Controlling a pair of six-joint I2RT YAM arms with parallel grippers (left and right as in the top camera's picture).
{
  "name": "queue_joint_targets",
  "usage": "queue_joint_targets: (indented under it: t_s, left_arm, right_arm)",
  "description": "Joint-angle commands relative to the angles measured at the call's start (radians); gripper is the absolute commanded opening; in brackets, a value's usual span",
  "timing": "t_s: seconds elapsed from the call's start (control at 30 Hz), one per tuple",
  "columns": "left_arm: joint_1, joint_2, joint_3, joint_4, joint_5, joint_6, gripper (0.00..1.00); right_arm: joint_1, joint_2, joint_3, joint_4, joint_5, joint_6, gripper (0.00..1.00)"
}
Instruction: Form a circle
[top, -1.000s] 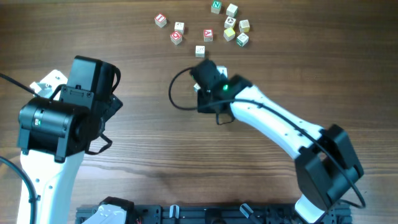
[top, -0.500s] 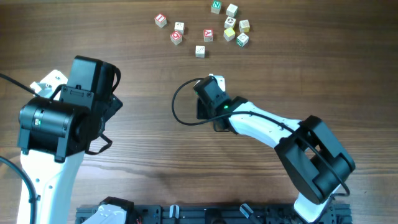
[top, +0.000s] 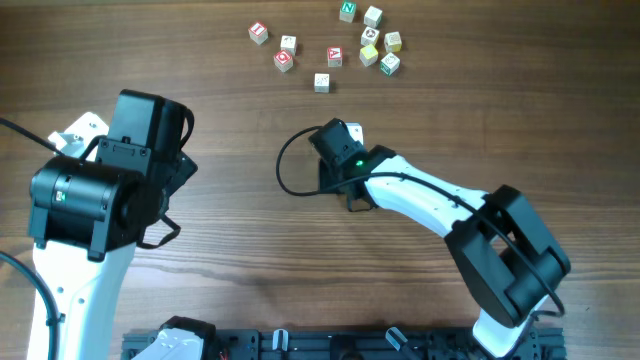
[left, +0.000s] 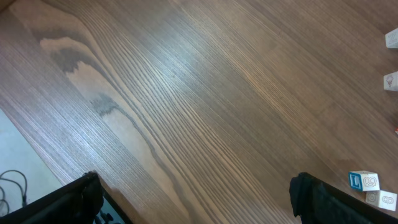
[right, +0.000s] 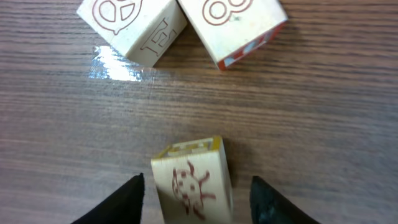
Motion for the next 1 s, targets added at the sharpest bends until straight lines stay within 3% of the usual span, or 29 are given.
queue_joint_targets:
  t_s: [0.0, 0.2, 0.3, 0.4, 0.47, 0.73, 0.97]
  left_arm:
    - [0.008, -0.006, 0.003, 0.000, -0.003, 0.002, 1.00]
    - [0.008, -0.006, 0.003, -0.001, -0.003, 0.002, 1.00]
    - [0.008, -0.006, 0.003, 0.000, -0.003, 0.002, 1.00]
    - [0.008, -0.006, 0.003, -0.001, -0.003, 0.002, 1.00]
    - [0.008, -0.006, 0.003, 0.000, -0.003, 0.002, 1.00]
    - [0.008, -0.006, 0.003, 0.000, -0.003, 0.002, 1.00]
    - [0.008, -0.006, 0.003, 0.000, -0.003, 0.002, 1.00]
  right_arm:
    - [0.002, -0.092, 0.024, -0.003, -0.030, 0.004, 0.60]
    - [0.002, -0.144, 0.028, 0.120, 0.043, 0.046, 0.61]
    - [0.001, -0.143, 0.028, 0.124, 0.186, 0.065, 0.46]
    - [-0.020, -0.138, 0.027, 0.111, 0.257, 0.112, 0.24]
    - [-0.042, -0.125, 0.027, 0.113, 0.253, 0.113, 0.19]
    - [-0.178, -0.012, 0.027, 0.164, 0.121, 0.113, 0.05]
    - [-0.203, 0.053, 0.027, 0.239, 0.072, 0.109, 0.05]
